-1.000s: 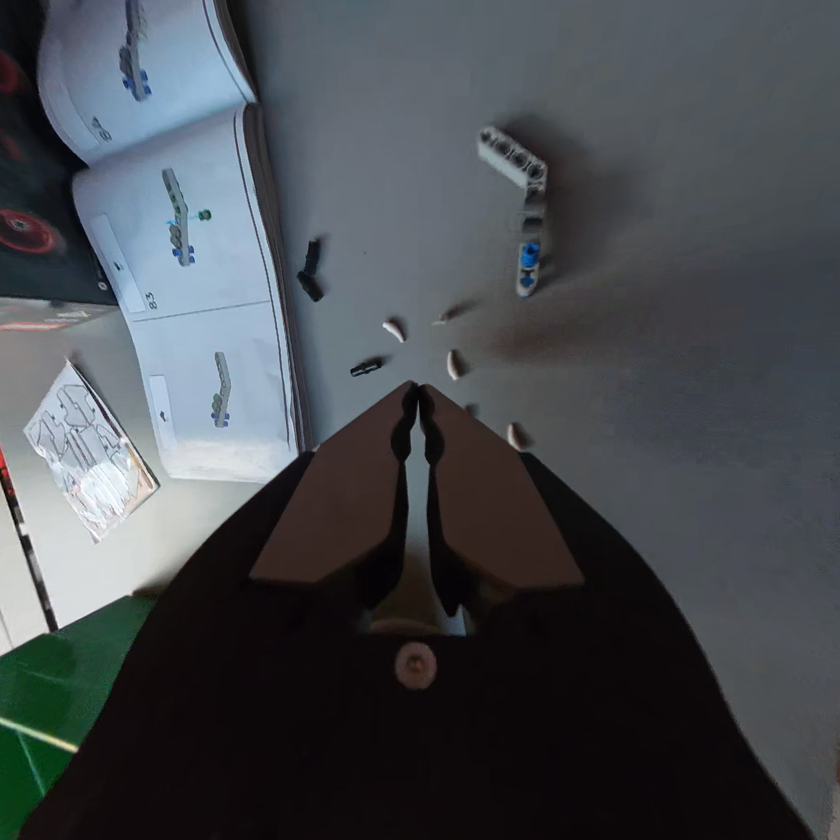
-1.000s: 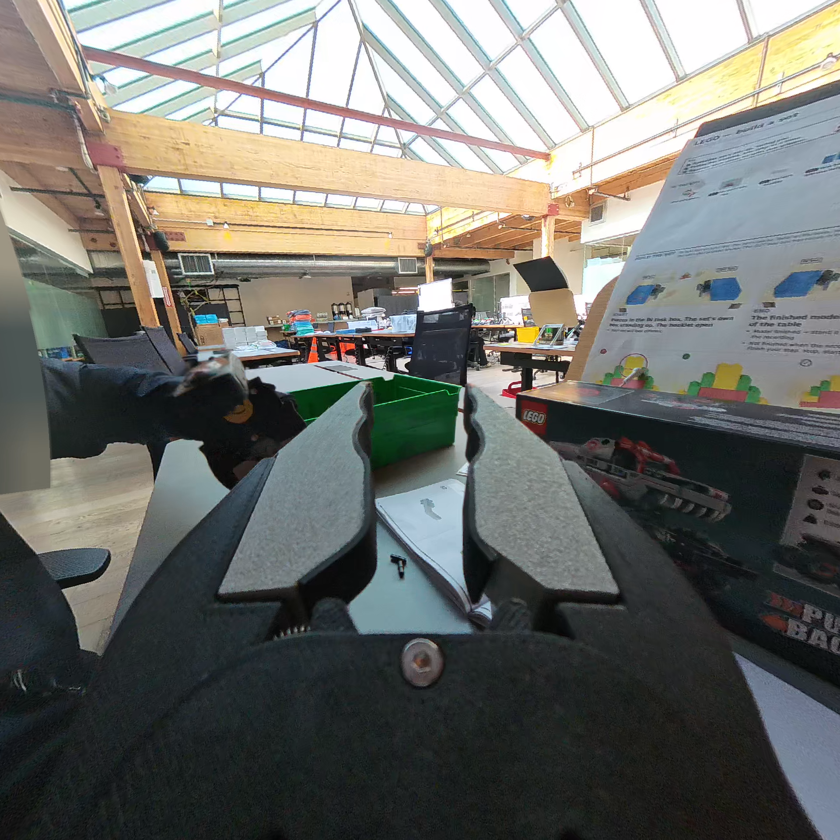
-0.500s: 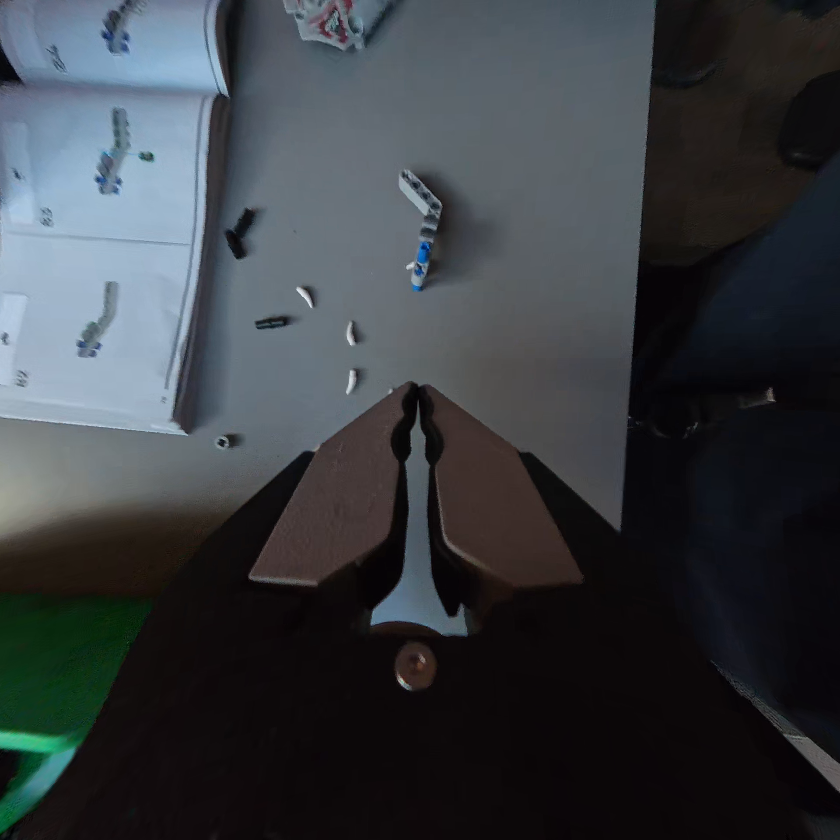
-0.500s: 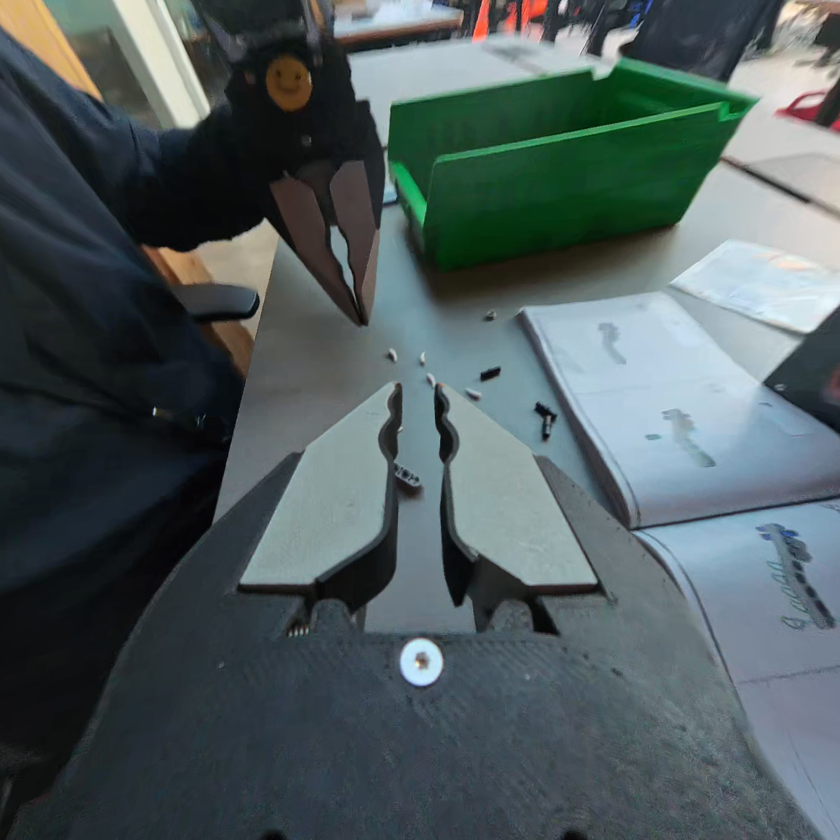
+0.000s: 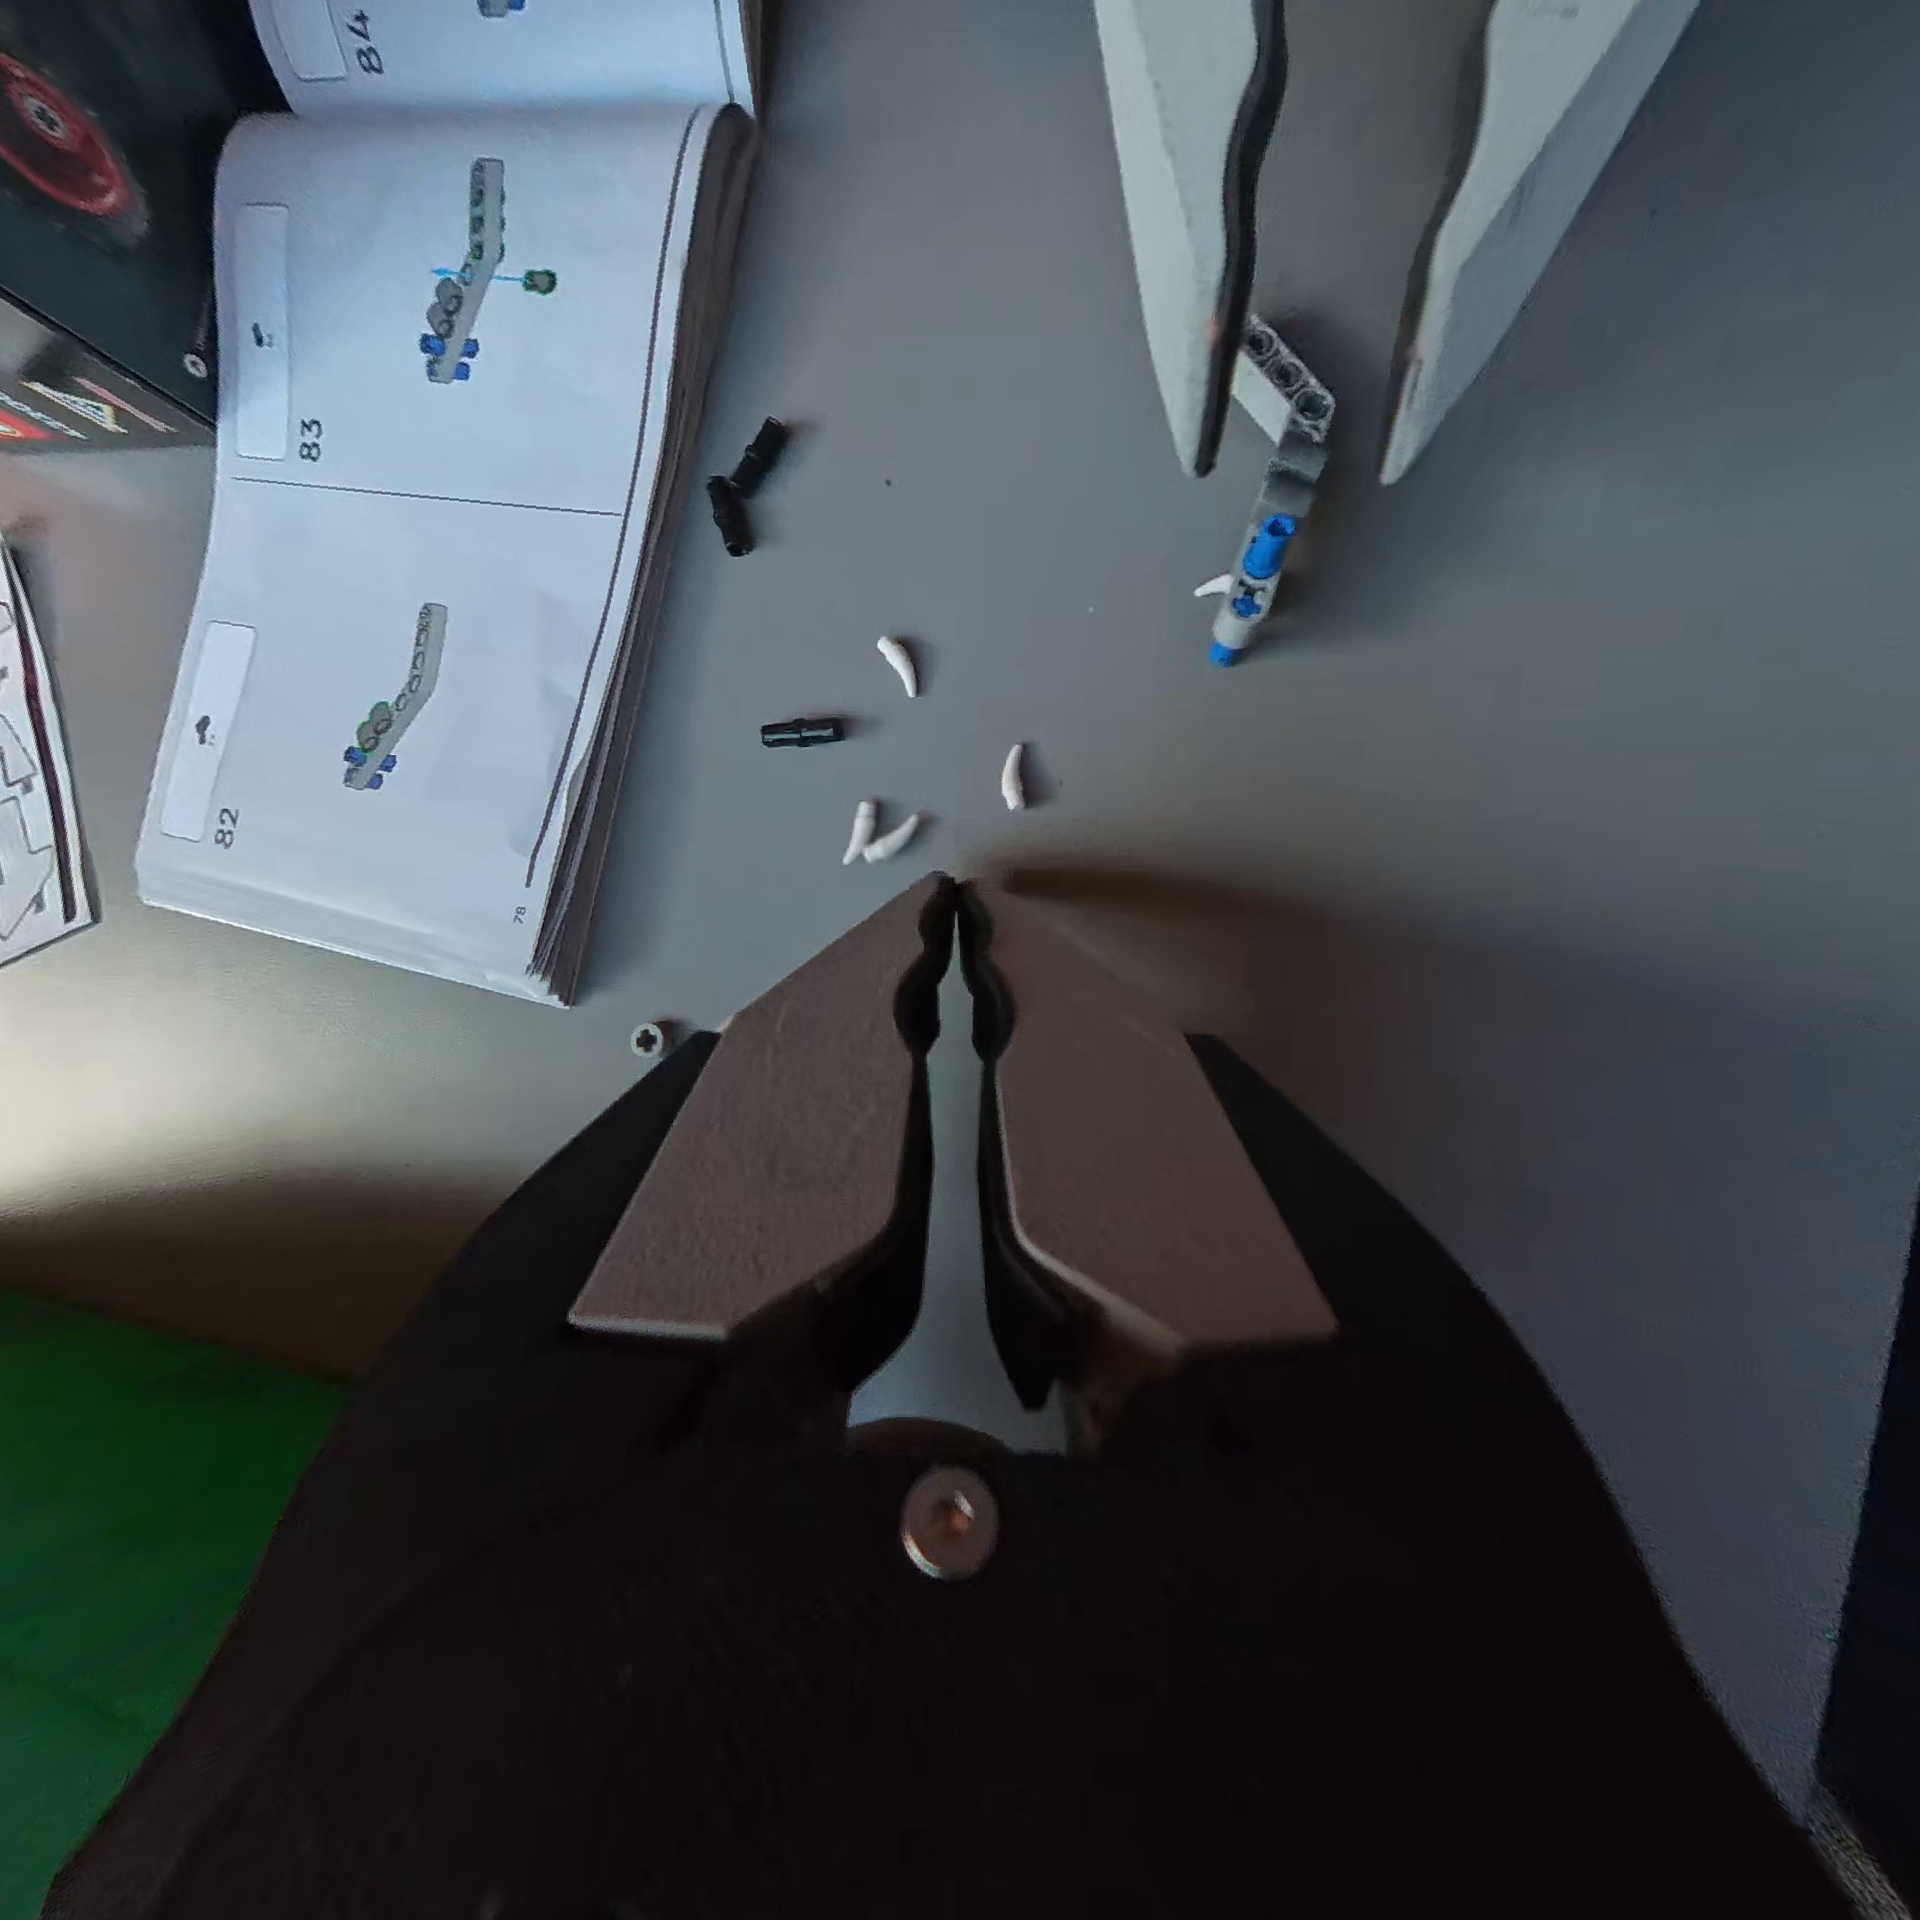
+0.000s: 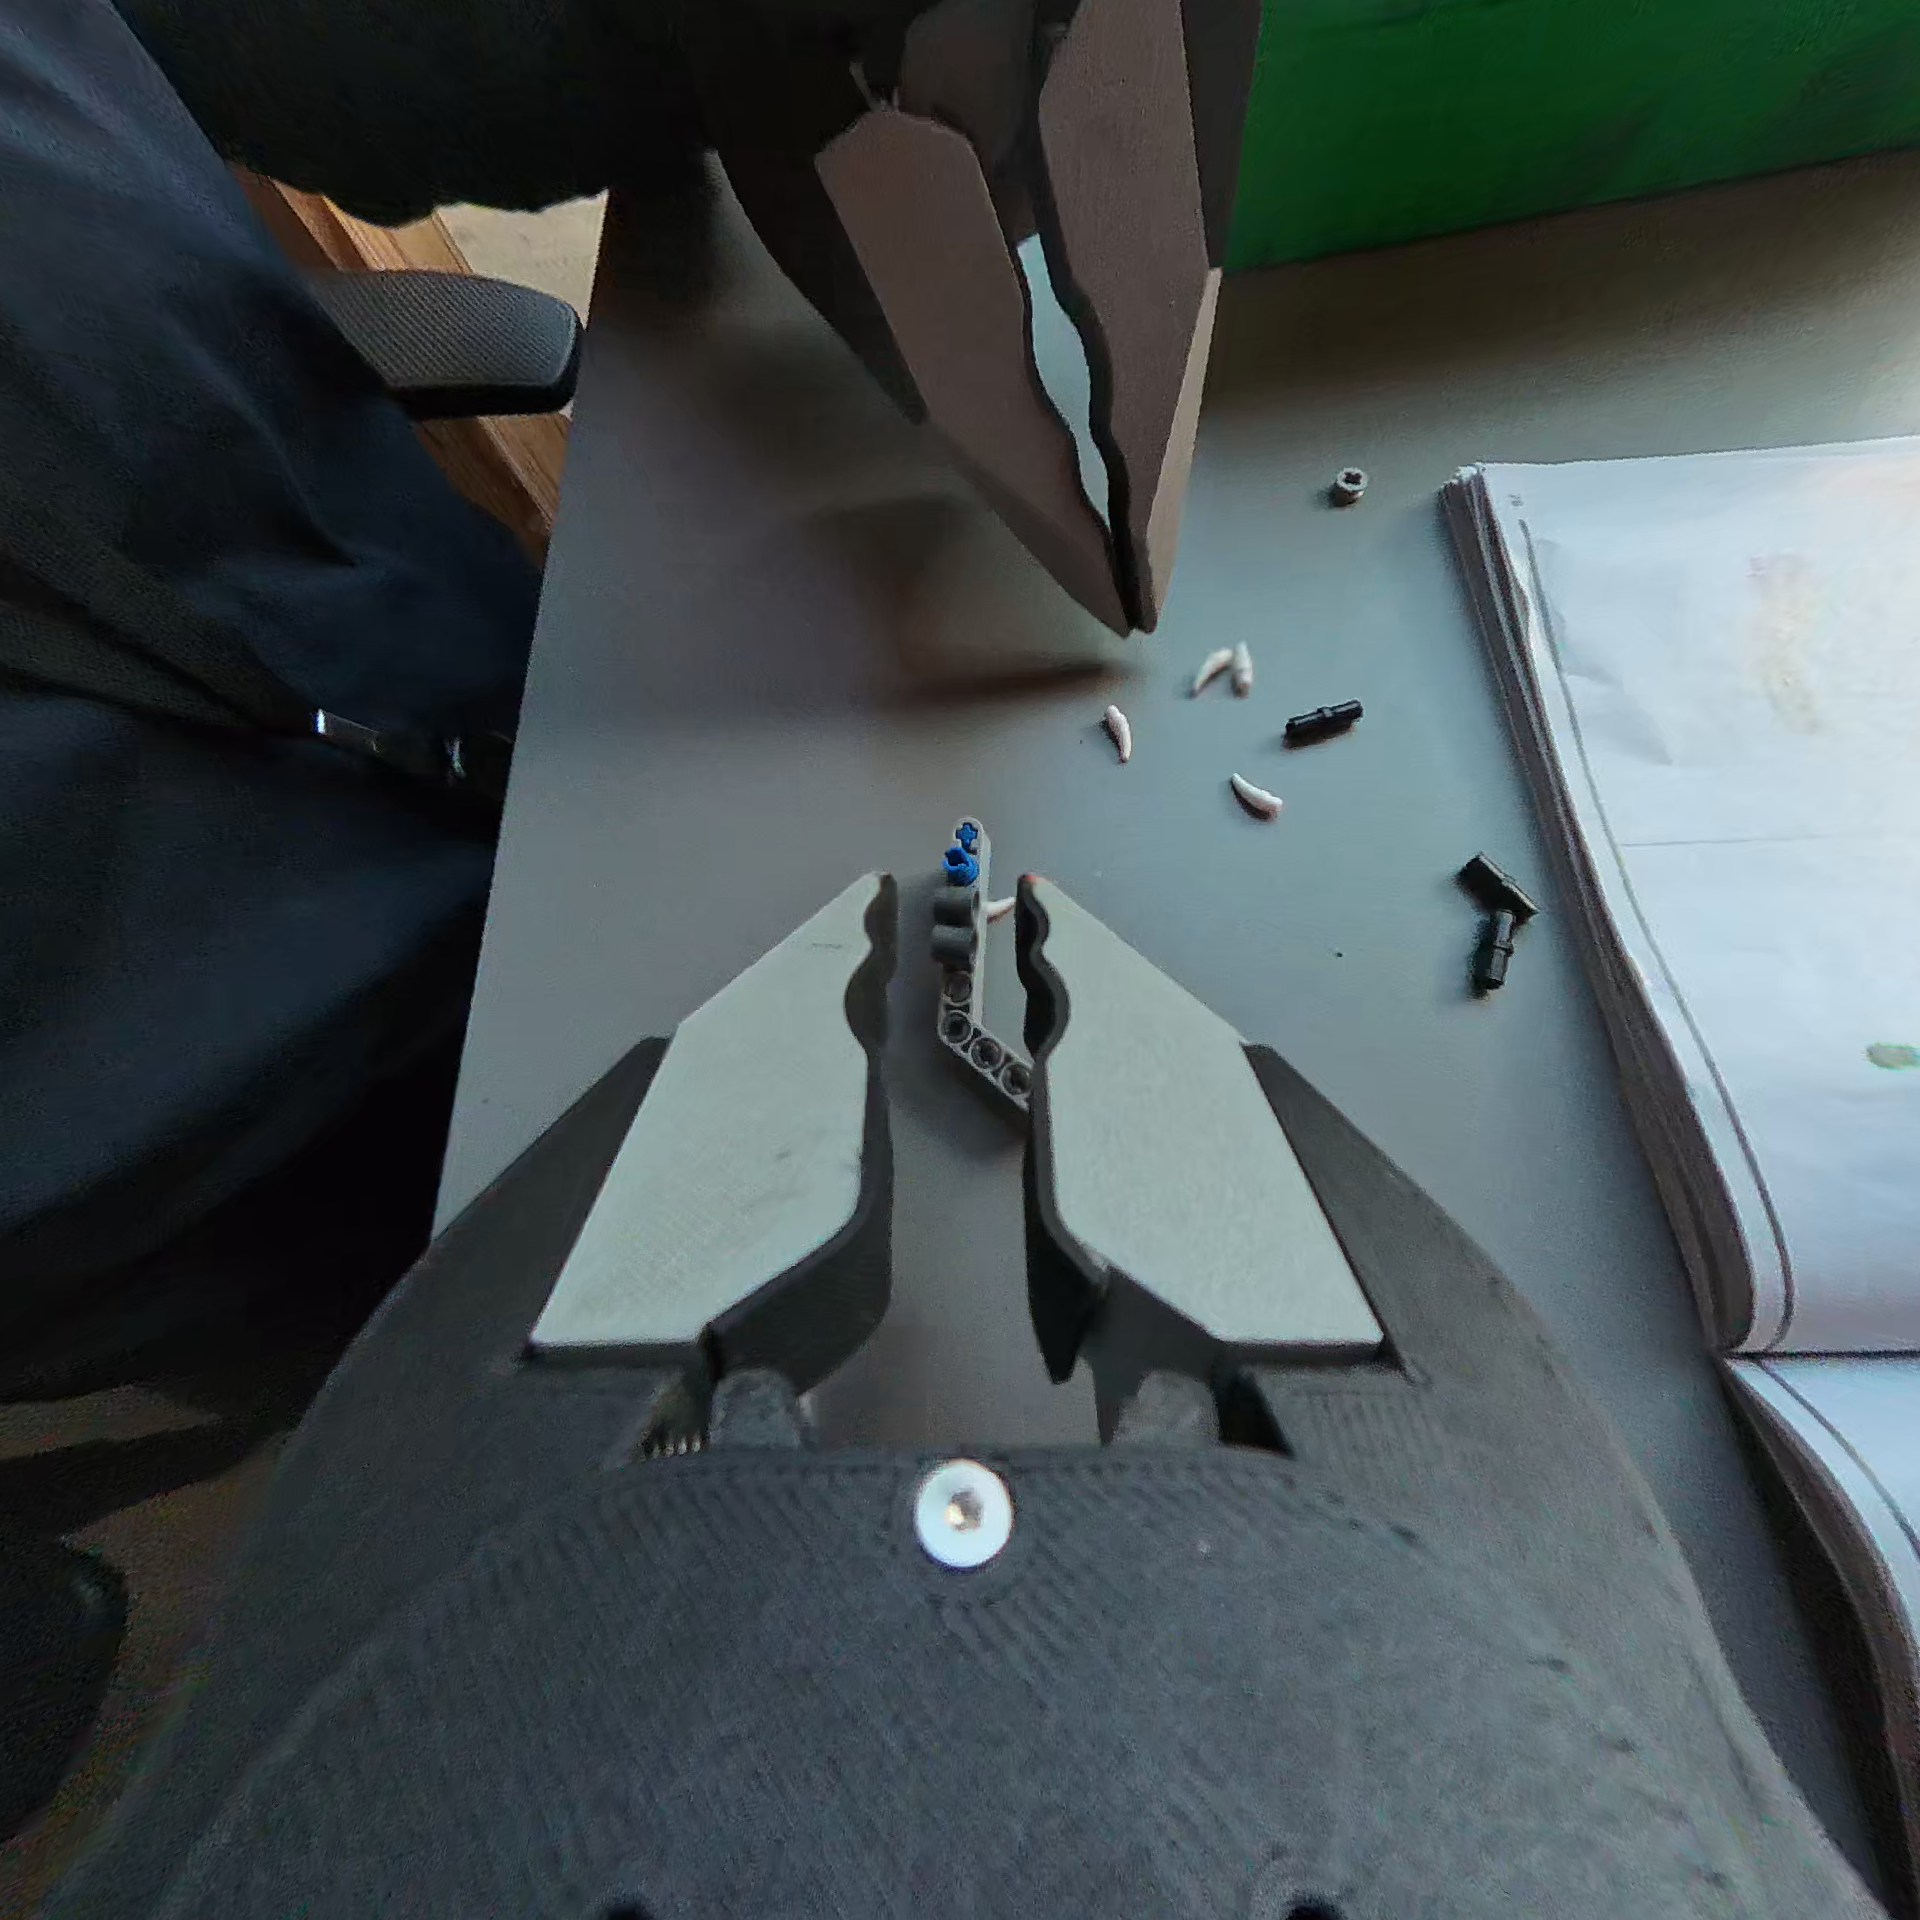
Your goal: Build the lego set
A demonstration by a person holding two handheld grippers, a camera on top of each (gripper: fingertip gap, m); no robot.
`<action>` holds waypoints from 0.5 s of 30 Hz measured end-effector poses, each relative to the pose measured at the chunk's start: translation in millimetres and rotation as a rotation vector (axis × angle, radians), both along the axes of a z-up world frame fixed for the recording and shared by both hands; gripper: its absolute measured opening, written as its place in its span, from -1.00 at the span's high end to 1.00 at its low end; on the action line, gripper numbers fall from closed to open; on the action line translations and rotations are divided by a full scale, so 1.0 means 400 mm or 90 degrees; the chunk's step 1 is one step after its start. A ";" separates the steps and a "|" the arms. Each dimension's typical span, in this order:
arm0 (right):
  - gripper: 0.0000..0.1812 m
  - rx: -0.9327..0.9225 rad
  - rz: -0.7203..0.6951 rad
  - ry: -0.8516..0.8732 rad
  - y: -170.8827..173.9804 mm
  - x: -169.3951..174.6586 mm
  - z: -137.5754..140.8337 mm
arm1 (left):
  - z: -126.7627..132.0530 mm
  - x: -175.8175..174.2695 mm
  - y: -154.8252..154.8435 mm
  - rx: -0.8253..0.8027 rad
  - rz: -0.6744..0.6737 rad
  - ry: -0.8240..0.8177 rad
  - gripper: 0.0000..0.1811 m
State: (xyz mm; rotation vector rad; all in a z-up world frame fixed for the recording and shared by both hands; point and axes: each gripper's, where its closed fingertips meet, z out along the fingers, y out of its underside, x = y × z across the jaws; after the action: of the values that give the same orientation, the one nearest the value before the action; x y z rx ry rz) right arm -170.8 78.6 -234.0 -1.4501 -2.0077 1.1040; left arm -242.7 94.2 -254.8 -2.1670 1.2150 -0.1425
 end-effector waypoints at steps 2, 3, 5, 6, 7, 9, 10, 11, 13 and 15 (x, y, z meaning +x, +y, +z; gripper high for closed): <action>0.85 0.020 0.002 -0.017 0.000 -0.002 -0.018 | 0.011 -0.004 0.004 0.021 0.007 -0.020 1.00; 0.91 0.028 0.004 -0.024 0.000 -0.002 -0.024 | 0.017 -0.010 0.008 0.031 0.014 -0.028 1.00; 0.95 0.038 0.009 -0.025 -0.002 -0.005 -0.028 | 0.025 -0.014 0.012 0.043 0.021 -0.055 1.00; 0.95 0.042 0.008 -0.020 -0.002 -0.008 -0.024 | 0.027 -0.013 0.010 0.039 0.023 -0.068 1.00; 0.95 0.044 0.008 -0.010 -0.002 -0.009 -0.015 | 0.028 -0.011 0.009 0.034 0.022 -0.080 1.00; 0.95 0.036 0.004 0.012 -0.002 -0.007 0.009 | 0.029 -0.011 0.009 0.036 0.022 -0.087 1.00; 0.95 0.024 0.009 0.019 -0.008 0.000 0.020 | 0.028 -0.012 0.009 0.038 0.020 -0.084 1.00; 0.95 0.013 0.020 0.021 -0.018 0.009 0.028 | 0.029 -0.011 0.008 0.041 0.018 -0.082 1.00; 0.95 0.028 0.028 0.004 -0.026 0.028 0.017 | 0.026 -0.008 0.002 0.037 0.011 -0.082 1.00; 0.95 0.063 0.015 -0.034 -0.010 0.041 -0.019 | 0.018 -0.010 -0.002 0.029 0.012 -0.073 1.00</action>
State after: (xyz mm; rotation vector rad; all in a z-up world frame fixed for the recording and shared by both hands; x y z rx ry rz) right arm -154.5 74.6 -241.7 -1.4235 -2.0894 0.9699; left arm -246.8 93.3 -247.5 -2.1005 1.1232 -0.2263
